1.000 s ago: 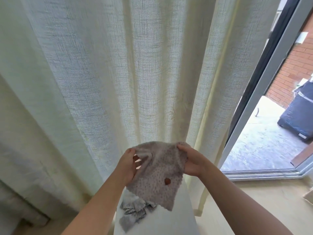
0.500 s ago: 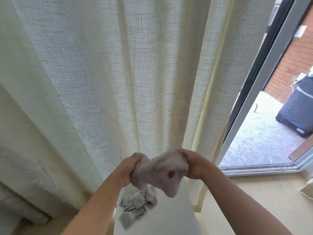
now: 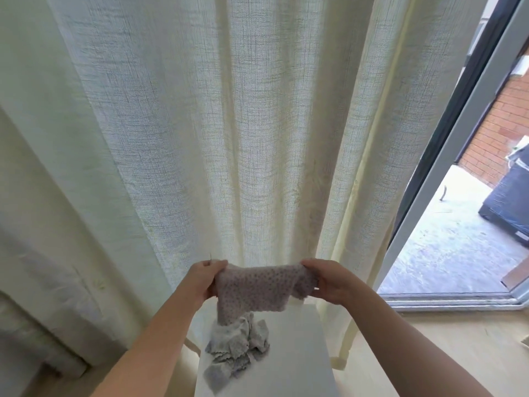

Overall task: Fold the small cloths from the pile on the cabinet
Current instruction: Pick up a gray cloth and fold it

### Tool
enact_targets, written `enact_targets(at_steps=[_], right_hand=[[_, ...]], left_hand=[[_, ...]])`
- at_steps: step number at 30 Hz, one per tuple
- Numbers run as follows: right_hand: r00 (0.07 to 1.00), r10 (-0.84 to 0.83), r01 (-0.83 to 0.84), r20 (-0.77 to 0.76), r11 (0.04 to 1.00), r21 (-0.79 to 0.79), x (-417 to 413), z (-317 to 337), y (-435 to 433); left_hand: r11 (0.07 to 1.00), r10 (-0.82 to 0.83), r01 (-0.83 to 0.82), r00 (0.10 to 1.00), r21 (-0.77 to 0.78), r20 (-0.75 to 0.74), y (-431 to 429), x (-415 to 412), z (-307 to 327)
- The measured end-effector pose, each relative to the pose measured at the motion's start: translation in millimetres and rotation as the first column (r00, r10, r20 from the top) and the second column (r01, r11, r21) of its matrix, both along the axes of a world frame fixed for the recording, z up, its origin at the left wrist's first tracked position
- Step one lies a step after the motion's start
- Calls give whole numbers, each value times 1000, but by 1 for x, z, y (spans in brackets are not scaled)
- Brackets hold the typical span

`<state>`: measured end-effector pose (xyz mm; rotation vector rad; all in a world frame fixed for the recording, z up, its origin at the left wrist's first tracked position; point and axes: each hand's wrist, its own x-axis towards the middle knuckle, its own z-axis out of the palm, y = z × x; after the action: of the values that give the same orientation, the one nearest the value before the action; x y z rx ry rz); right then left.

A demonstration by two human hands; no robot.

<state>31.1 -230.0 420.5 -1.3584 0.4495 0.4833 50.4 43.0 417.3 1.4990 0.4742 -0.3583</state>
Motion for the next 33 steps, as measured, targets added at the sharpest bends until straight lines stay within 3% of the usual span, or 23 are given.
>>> enact_targets(at_steps=[4, 6, 7, 9, 10, 12, 14, 16, 19, 21, 25, 30, 33], right_hand=[[993, -4, 6, 120, 1000, -11, 6, 0, -5], [979, 64, -59, 193, 998, -29, 6, 4, -8], [968, 106, -89, 228, 992, -85, 5, 6, -10], [925, 240, -133, 295, 931, -341, 5, 9, -12], [895, 319, -131, 312, 857, -499, 6, 11, -13], [835, 445, -101, 323, 701, -706, 8, 13, -17], [806, 500, -71, 315, 611, -789, 11, 17, -22], [794, 543, -50, 275, 509, -860, 14, 18, -28], [785, 566, 35, 251, 364, -931, 13, 23, -31], [716, 639, -21, 282, 423, -906, 8, 33, -18], [562, 717, -275, 413, 632, -724, -2, 51, 36], [602, 556, -196, 573, 798, -569, 1, 51, 52], [592, 524, -190, 613, 829, -526, 1, 50, 48]], left_hand=[[982, 17, -36, 995, 183, 102, 13, 2, 3], [975, -143, 105, 972, 197, 187, 16, -1, 10], [936, -283, 220, 935, 275, 215, 16, -5, 13], [754, -538, 366, 820, 546, 193, 15, -10, 17], [640, -621, 364, 764, 676, 177, 14, -9, 17], [470, -701, 298, 698, 831, 147, 12, -8, 19], [393, -714, 192, 680, 899, 166, 14, -5, 22], [422, -715, 103, 648, 901, 261, 17, -2, 25], [547, -706, 72, 575, 834, 413, 12, -1, 38], [563, -725, 86, 529, 822, 441, 0, -3, 54], [532, -790, 127, 430, 837, 437, -30, -5, 90], [590, -741, 204, 521, 781, 423, -21, -10, 110], [547, -765, 270, 547, 792, 341, -3, -14, 99]])
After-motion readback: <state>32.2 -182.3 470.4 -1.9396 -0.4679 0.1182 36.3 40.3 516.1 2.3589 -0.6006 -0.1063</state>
